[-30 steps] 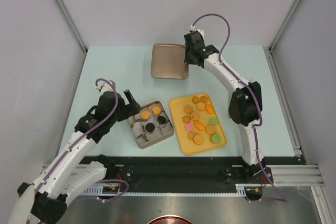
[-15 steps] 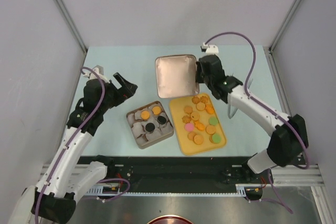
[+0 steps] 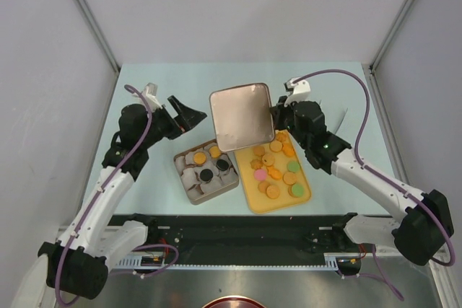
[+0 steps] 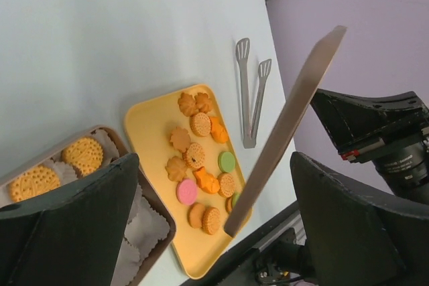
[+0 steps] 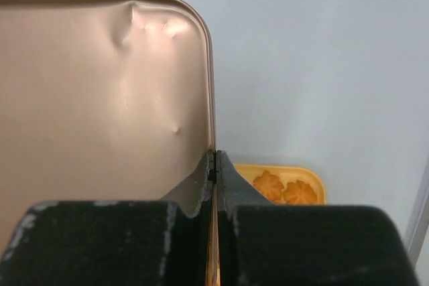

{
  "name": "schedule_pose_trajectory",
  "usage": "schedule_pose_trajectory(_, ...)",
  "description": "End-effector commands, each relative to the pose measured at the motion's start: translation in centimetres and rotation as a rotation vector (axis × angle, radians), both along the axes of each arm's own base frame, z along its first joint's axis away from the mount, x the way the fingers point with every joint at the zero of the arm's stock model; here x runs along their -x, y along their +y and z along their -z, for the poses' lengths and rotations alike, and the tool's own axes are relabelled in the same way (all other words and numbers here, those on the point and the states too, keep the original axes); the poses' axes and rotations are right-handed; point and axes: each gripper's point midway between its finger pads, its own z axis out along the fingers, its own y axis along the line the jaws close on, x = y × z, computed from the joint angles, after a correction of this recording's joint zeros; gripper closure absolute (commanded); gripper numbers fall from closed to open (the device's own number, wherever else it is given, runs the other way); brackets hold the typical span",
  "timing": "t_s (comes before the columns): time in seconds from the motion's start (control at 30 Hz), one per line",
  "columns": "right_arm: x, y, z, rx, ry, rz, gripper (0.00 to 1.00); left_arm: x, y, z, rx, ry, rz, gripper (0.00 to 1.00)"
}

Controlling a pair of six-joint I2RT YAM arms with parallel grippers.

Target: Pack the cookies

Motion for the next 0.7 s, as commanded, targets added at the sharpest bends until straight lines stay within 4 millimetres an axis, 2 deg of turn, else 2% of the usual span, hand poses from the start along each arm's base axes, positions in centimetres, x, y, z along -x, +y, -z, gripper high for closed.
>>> schedule_pose_trajectory(0.0,0.5,0.7,-3.2,-0.149,0.033,-0.037,1.0,-0.4,0.0,-2.5,-0.043,-0.185,0.047,0.0)
schedule_pose_trajectory(0.03,0.7,0.6,-2.5,-0.131,0.083,-0.041,1.0,-0.4,0.0,-2.9,-0.041,-0.216,0.047,0.0)
schedule_pose_trajectory(0.07,0.9,0.7,-2.2,-0.13,0.101,-0.047,1.0,-0.3,0.0,-2.4,-0.039,-0.222,0.045,0.0)
schedule_pose_trajectory(0.13,1.3,1.0,-2.3,-0.133,0.125,-0.062,1.0,0.0,0.1,-4.0,-0.015,-0.311,0.035,0.0)
schedule_pose_trajectory(0.17,1.3,1.1,-2.1,-0.132,0.136,-0.064,1.0,0.1,0.1,-3.5,-0.008,-0.314,0.036,0.0)
schedule_pose_trajectory(0.23,1.5,1.3,-1.8,-0.123,0.16,-0.072,1.0,0.6,0.0,-4.4,0.017,-0.365,0.042,0.0)
schedule_pose_trajectory(0.47,1.6,2.2,-2.0,-0.112,0.203,-0.098,1.0,0.8,-1.1,-4.6,0.042,-0.411,0.098,0.0)
schedule_pose_trajectory(0.57,1.9,3.2,-1.8,-0.085,0.219,-0.119,1.0,0.9,-1.8,-5.0,0.052,-0.435,0.127,0.0)
schedule_pose_trajectory(0.67,2.2,4.2,-2.3,-0.088,0.216,-0.142,1.0,0.7,-2.7,-4.7,0.052,-0.424,0.165,0.01)
